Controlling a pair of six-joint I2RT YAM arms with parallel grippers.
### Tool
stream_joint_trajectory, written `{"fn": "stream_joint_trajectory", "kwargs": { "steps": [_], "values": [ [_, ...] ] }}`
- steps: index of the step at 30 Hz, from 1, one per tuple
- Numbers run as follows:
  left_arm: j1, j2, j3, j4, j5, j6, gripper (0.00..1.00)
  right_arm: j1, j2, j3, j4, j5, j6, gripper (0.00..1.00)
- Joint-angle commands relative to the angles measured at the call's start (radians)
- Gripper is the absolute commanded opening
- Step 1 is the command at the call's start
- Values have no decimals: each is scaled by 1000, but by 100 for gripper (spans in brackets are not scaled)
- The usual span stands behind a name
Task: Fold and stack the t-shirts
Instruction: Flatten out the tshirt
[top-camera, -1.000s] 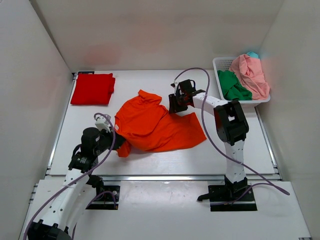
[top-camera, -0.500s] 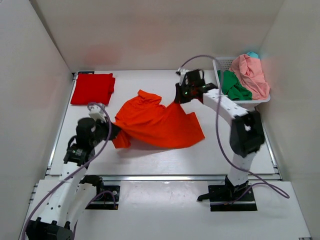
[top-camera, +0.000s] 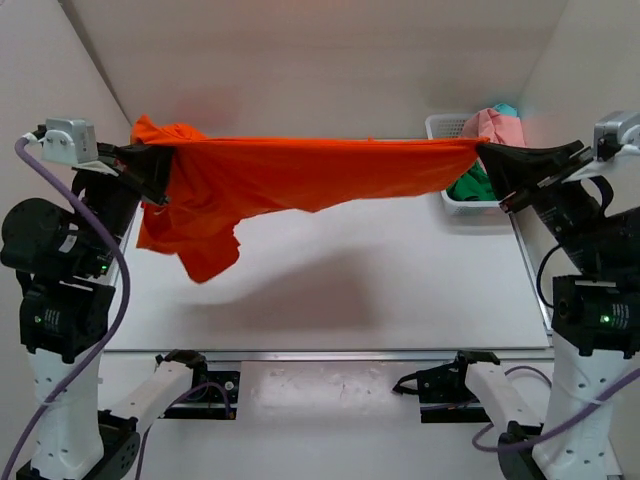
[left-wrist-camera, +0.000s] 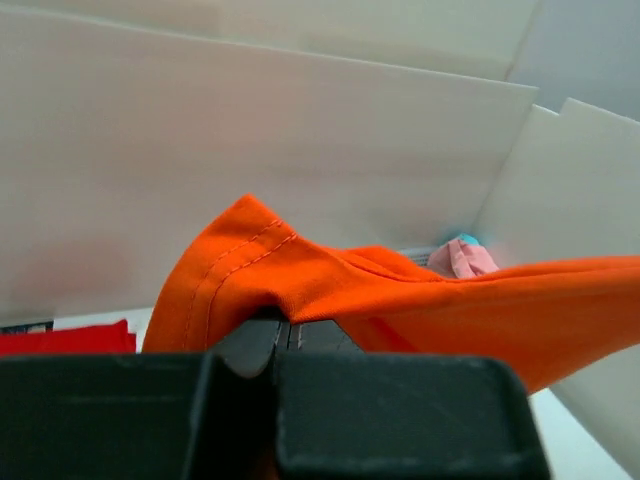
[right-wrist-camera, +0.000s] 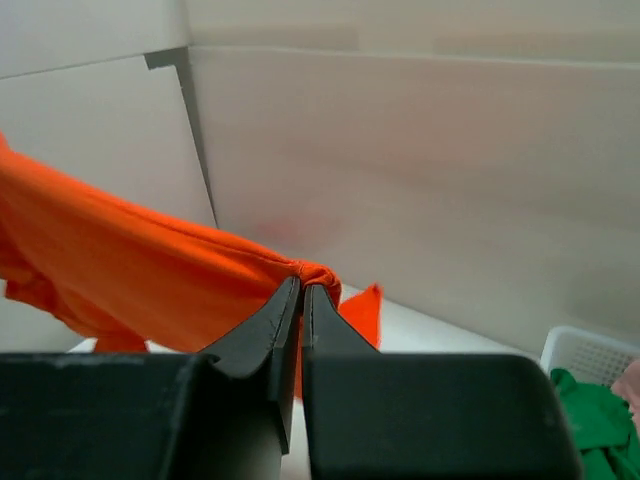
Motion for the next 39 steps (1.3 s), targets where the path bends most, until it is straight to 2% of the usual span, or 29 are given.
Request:
{"fn": "stream_joint_trajectory", "kwargs": {
  "steps": [1, 2, 4, 7, 9, 11, 14, 16, 17, 19, 21, 23, 24, 27, 29, 32, 33, 34, 35, 36, 37, 38, 39],
  "values": [
    [-60, 55, 74, -109, -71, 121, 0, -135, 80, -22, 22, -226, 106, 0],
    [-62, 73, 73, -124, -69, 146, 0, -72, 103, -32, 25, -207, 100, 1],
    [-36, 90, 30, -106, -13, 160, 0, -23, 149, -46, 43, -154, 72, 0],
    [36, 121, -139, -14, 86, 160, 0, 35, 274, -71, 66, -111, 32, 0],
    [44, 202, -193, 28, 112, 186, 0, 75, 368, -45, 66, -81, -17, 0],
    [36, 312, -167, 29, 94, 240, 0, 111, 462, 12, 72, -28, -55, 0],
    [41, 502, 28, 9, 40, 312, 0, 126, 641, 196, 54, 23, -110, 1],
    [52, 627, 303, -27, 30, 326, 0, 125, 785, 459, -1, 44, -152, 0],
    [62, 693, 369, -31, 43, 327, 0, 128, 827, 522, -39, 69, -159, 0],
    [50, 770, 607, -52, 32, 332, 0, 131, 901, 724, -84, 83, -179, 0],
    [46, 807, 678, -40, 9, 342, 0, 103, 906, 735, -72, 63, -160, 0],
    [42, 778, 633, -14, 1, 353, 0, 71, 863, 631, -25, 46, -140, 0],
    [32, 755, 576, -9, -17, 368, 0, 60, 825, 550, 5, 43, -135, 0],
    [-2, 628, 285, 66, -40, 385, 0, 57, 737, 309, 40, 49, -155, 0],
    [-36, 528, -19, 170, -60, 381, 0, 48, 679, 126, 40, 61, -160, 0],
    [-83, 365, -306, 201, -81, 341, 0, 49, 602, -89, 33, 90, -155, 0],
    [-91, 307, -432, 190, -80, 305, 14, 60, 553, -203, 29, 101, -147, 1],
    [-93, 258, -538, 154, -69, 259, 43, 66, 496, -333, 23, 106, -132, 0],
    [-79, 212, -634, 111, -36, 153, 68, 66, 444, -447, 16, 85, -109, 0],
    [-45, 186, -718, 65, 19, 58, 67, 65, 391, -555, 11, 72, -85, 0],
    [-22, 137, -768, 49, 67, 7, 68, 59, 366, -609, 0, 71, -71, 0],
    [14, 80, -859, 40, 162, -39, 74, 57, 321, -705, 2, 69, -37, 0],
    [21, 51, -903, 38, 194, -58, 74, 54, 303, -750, 5, 72, -35, 0]
  ]
}}
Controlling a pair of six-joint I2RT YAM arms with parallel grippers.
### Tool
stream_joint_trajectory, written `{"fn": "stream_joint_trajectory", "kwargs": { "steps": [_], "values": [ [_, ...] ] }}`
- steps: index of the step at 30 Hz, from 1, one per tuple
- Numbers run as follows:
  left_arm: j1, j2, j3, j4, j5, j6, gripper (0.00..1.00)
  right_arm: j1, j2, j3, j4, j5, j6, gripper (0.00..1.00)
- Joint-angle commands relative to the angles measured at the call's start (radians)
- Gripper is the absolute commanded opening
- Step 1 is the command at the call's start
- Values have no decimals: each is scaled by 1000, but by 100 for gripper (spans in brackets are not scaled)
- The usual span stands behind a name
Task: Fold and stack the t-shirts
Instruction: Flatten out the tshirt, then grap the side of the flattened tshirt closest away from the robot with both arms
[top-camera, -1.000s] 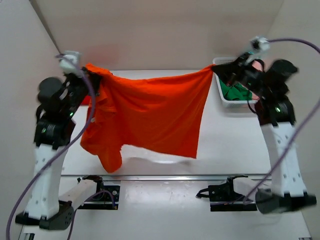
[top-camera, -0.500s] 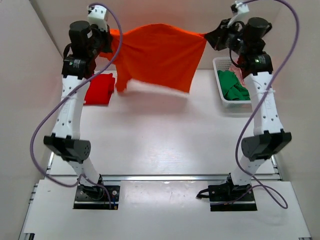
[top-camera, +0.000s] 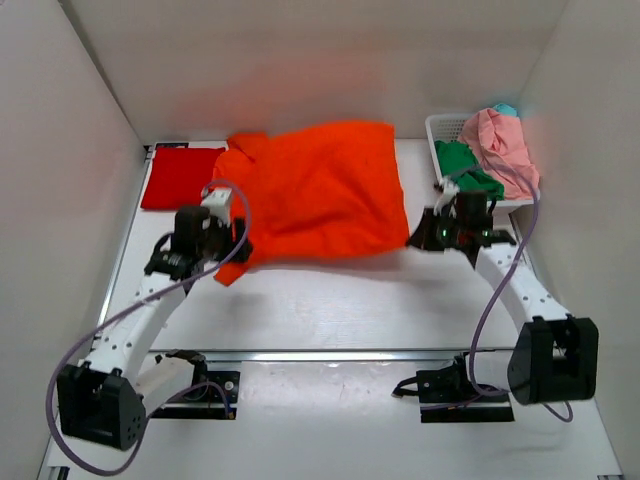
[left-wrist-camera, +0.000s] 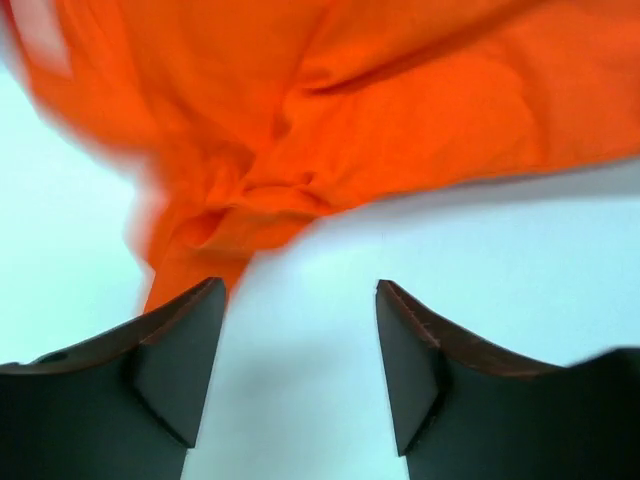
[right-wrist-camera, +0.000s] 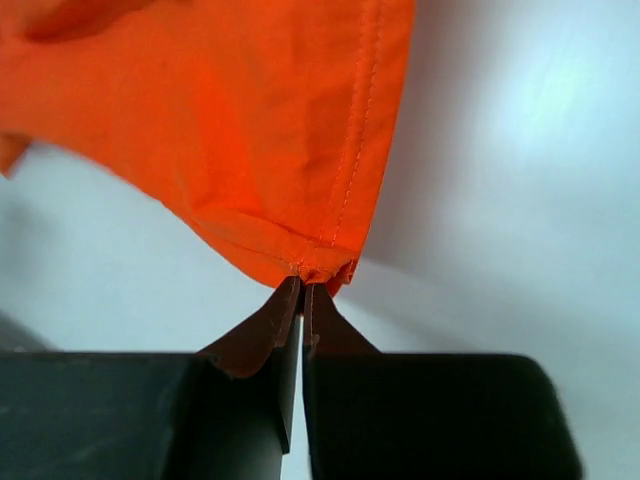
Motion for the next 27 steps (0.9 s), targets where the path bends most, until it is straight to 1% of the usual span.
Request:
{"fn": "stream_joint_trajectory", "kwargs": {
  "steps": [1, 3, 4, 5, 7, 9, 10, 12, 14, 15, 17, 18, 19, 21, 23, 24, 25, 26, 27],
  "values": [
    [47, -185, -196, -87, 171, -246, 66, -1, -174, -190, 4, -13, 79, 0],
    [6, -251, -270, -110, 165, -300, 64, 7, -230, -272, 9, -2, 95, 0],
    [-16, -278, -283, -117, 138, -341, 59, 1, -236, -304, 3, 2, 101, 0],
    [-28, -292, -312, -114, 144, -361, 58, -4, -238, -319, -2, 16, 104, 0],
    [-18, -299, -341, -113, 179, -378, 58, -21, -236, -335, -29, 36, 102, 0],
    [-10, -279, -356, -122, 184, -381, 57, -41, -247, -347, -46, 48, 99, 0],
    [-36, -270, -358, -127, 152, -386, 58, -56, -253, -353, -37, 51, 96, 0],
    [-77, -251, -332, -157, 60, -392, 57, -70, -273, -366, -34, 36, 84, 0],
    [-74, -233, -337, -156, 17, -401, 57, -102, -275, -360, -42, 32, 72, 0],
    [-65, -225, -340, -153, 17, -406, 60, -102, -265, -360, -43, 36, 69, 0],
    [-59, -198, -334, -157, -23, -406, 61, -99, -265, -358, -38, 28, 64, 1],
    [-45, -199, -337, -147, -46, -404, 64, -101, -264, -352, -38, 41, 62, 0],
    [-38, -200, -335, -136, -59, -415, 65, -96, -267, -353, -45, 59, 56, 0],
    [-16, -211, -338, -119, -103, -418, 62, -120, -256, -340, -51, 96, 39, 1],
    [-21, -196, -320, -110, -138, -413, 60, -177, -236, -320, -90, 127, 6, 0],
    [-37, -176, -301, -117, -187, -407, 60, -208, -220, -301, -95, 133, -14, 0],
    [-48, -164, -294, -125, -206, -398, 61, -223, -215, -297, -115, 149, -22, 0],
    [-57, -145, -289, -134, -242, -384, 62, -246, -197, -283, -123, 136, -49, 0],
    [-53, -116, -295, -127, -250, -377, 63, -251, -187, -275, -123, 131, -57, 1]
  ]
}}
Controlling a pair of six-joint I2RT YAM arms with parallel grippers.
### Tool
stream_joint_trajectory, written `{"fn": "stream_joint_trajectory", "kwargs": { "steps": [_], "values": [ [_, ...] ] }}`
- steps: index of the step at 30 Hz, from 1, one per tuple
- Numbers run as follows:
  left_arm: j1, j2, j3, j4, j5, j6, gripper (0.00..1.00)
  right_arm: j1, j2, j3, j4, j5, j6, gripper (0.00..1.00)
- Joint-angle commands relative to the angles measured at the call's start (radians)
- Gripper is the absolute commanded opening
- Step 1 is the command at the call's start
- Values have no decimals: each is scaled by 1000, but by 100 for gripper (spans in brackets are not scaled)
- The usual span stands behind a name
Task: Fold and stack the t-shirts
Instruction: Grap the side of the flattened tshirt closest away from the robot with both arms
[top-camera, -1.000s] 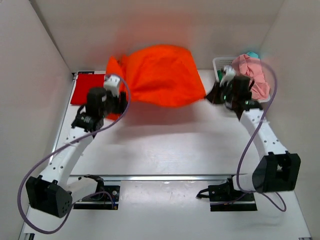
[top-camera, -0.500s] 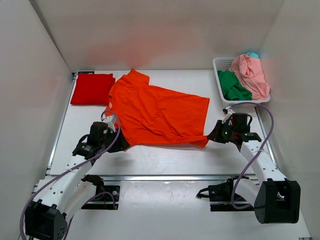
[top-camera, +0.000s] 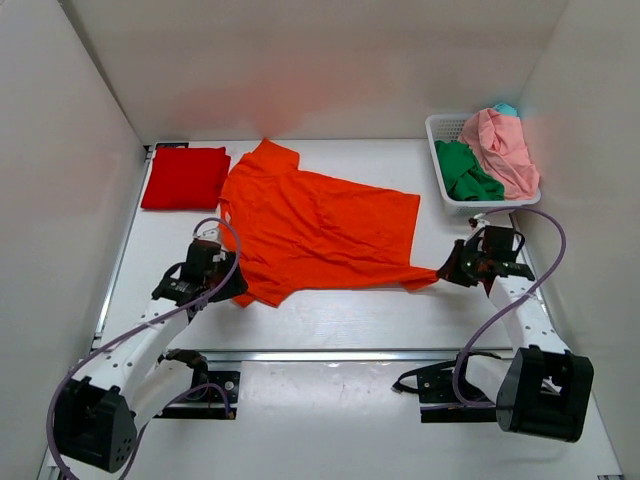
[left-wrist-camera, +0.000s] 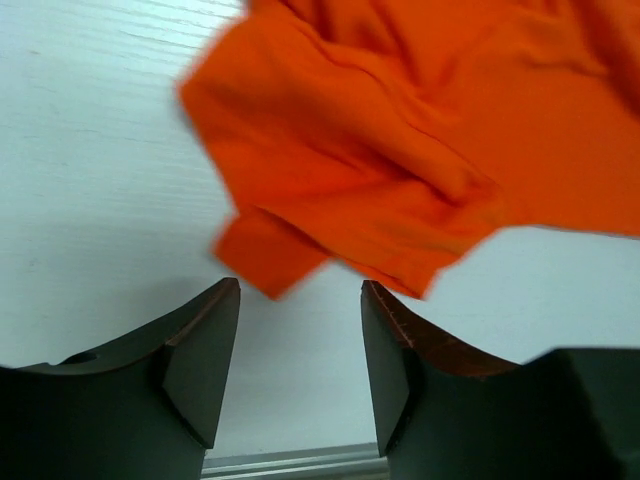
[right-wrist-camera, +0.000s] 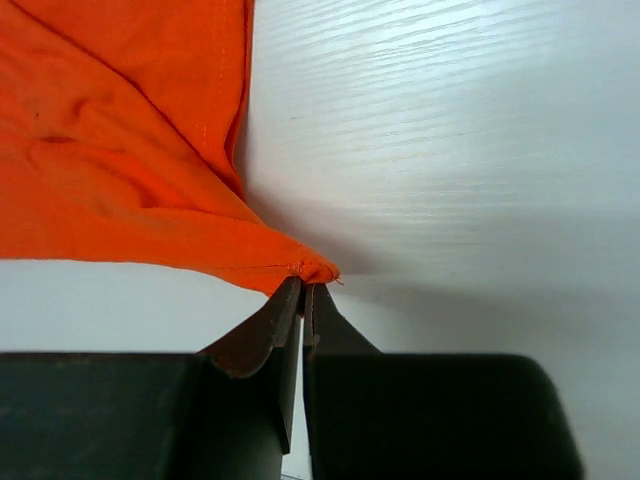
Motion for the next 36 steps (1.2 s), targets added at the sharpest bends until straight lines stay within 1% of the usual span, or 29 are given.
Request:
{"fn": "stream_joint_trajectory", "kwargs": {
  "steps": [1, 3, 4, 6, 10, 14, 17, 18, 19, 20, 21, 22, 23, 24, 25, 26, 27, 30, 32, 33, 36],
  "values": [
    [2, 52, 30, 18, -112, 25, 63, -30, 29, 65, -15, 33, -66, 0],
    [2, 86, 26, 26, -132, 25, 64, -3, 46, 70, -7, 56, -52, 0],
    [-16, 95, 23, 35, -150, 31, 64, 2, 47, 69, -4, 62, -46, 0],
    [-33, 132, 20, 41, -167, 20, 65, -1, 58, 78, 10, 44, -49, 0],
    [-33, 169, -5, 130, -198, 8, 66, 5, 63, 78, 21, 32, -34, 0],
    [-38, 201, -10, 201, -226, 6, 64, -2, 61, 73, 18, 26, -37, 0],
    [-44, 321, 18, 210, -227, 29, 64, -13, 56, 73, 24, 21, -38, 0],
    [-50, 339, 30, 210, -226, 29, 63, -13, 63, 75, 22, 19, -34, 0],
    [-53, 379, 47, 210, -203, 29, 59, -13, 52, 75, 24, 21, -37, 0],
    [-61, 387, 61, 212, -206, 25, 54, -15, 50, 73, 22, 19, -37, 0],
    [-70, 422, 67, 210, -192, 25, 52, -19, 52, 76, 24, 22, -37, 1],
    [-82, 454, 82, 201, -188, 26, 49, -10, 49, 79, 21, 12, -32, 0],
    [-91, 488, 101, 184, -184, 29, 50, -19, 50, 81, 22, 10, -37, 0],
    [-99, 503, 114, 186, -184, 35, 48, -19, 52, 87, 13, 12, -32, 1],
    [-102, 525, 121, 175, -184, 45, 28, -19, 43, 90, 18, 12, -35, 0],
    [-104, 534, 137, 167, -175, 52, 0, -18, 52, 89, 15, 10, -28, 0],
    [-107, 534, 139, 157, -180, 54, 0, -19, 49, 98, 15, 10, -32, 0],
    [-111, 447, 177, 92, -203, 68, 0, -22, 46, 116, 2, 1, -38, 0],
    [-102, 332, 206, 39, -209, 78, 0, -38, 30, 134, -17, -2, -46, 0],
    [-81, 274, 216, -1, -209, 94, 0, -33, 33, 148, -37, -5, -52, 0],
    [-46, 160, 246, -95, -184, 101, 0, -10, 24, 180, -77, 3, -58, 0]
  ]
}}
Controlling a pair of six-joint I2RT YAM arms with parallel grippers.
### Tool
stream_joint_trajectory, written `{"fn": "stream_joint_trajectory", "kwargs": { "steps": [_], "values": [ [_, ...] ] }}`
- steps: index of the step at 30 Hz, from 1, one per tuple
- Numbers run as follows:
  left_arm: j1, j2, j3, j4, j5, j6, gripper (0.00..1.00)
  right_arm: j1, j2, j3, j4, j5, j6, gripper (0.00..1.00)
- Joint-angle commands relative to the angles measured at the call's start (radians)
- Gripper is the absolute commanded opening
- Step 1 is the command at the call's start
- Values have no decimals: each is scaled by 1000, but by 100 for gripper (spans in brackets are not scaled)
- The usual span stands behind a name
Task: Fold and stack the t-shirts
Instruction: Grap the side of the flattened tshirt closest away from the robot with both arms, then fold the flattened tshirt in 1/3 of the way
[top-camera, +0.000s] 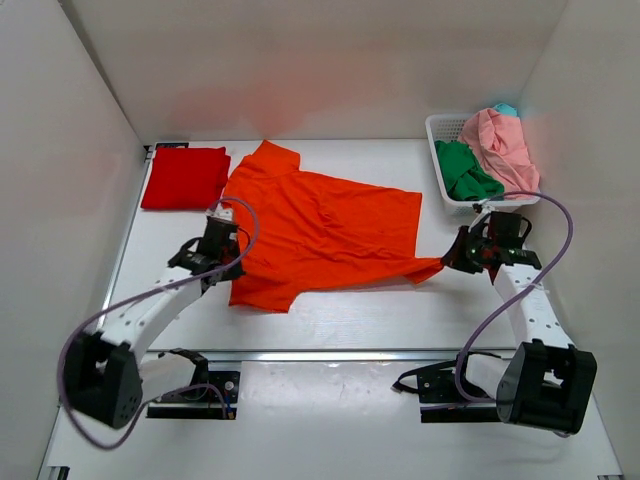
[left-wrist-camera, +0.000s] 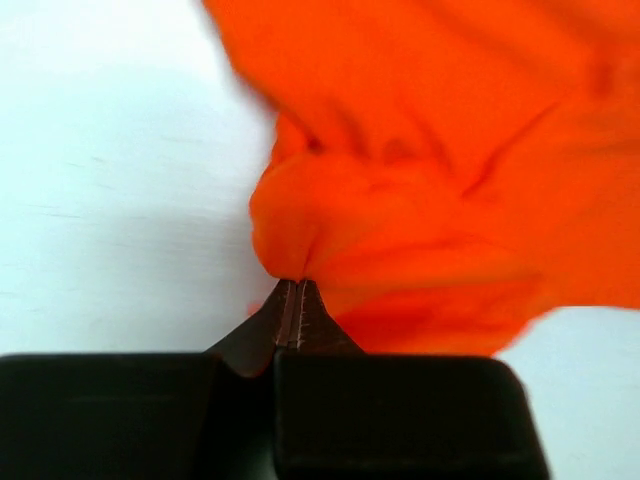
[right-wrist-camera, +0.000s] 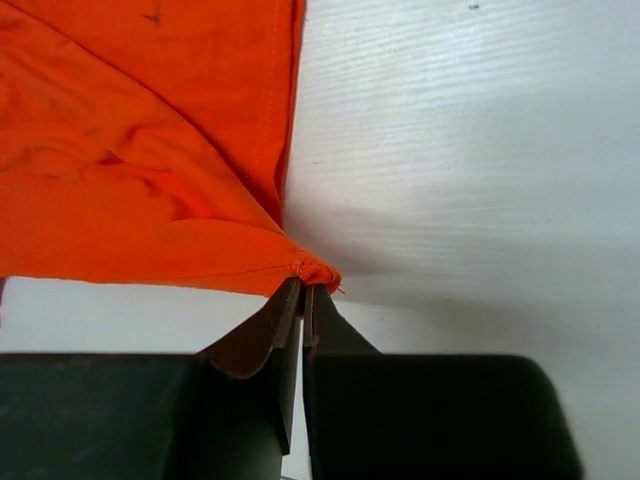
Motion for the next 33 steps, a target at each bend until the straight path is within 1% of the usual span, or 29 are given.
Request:
{"fn": "stream_joint_trajectory", "kwargs": {
  "steps": [1, 4, 8, 10, 12, 16, 18, 20, 25, 30, 33],
  "values": [
    [42, -163, 82, -150, 14, 30, 0, 23, -28, 66, -57, -7, -27, 0],
    [76, -259, 102, -182, 11, 25, 0, 54, -84, 71, -85, -1, -12, 0],
    [123, -347, 174, -227, 29, 34, 0, 40, -168, 103, -143, -18, -18, 0],
    [123, -344, 223, -268, 37, 44, 0, 28, -191, 138, -186, -27, -36, 0],
    [116, -345, 242, -291, 49, 54, 0, 34, -188, 161, -236, -21, -48, 0],
    [122, -388, 216, -304, 64, 51, 0, 81, -212, 146, -284, 10, -47, 0],
    [131, -404, 205, -316, 89, 56, 0, 94, -229, 137, -316, 5, -38, 0],
    [129, -413, 194, -339, 83, 62, 0, 110, -243, 131, -352, 1, -26, 0],
    [129, -441, 168, -344, 103, 62, 0, 202, -274, 116, -442, 83, 45, 0],
    [132, -428, 98, -290, 104, 61, 0, 172, -286, 51, -462, 70, 33, 0],
    [149, -412, 59, -239, 104, 56, 0, 172, -272, 57, -455, 119, 59, 0]
  ]
}}
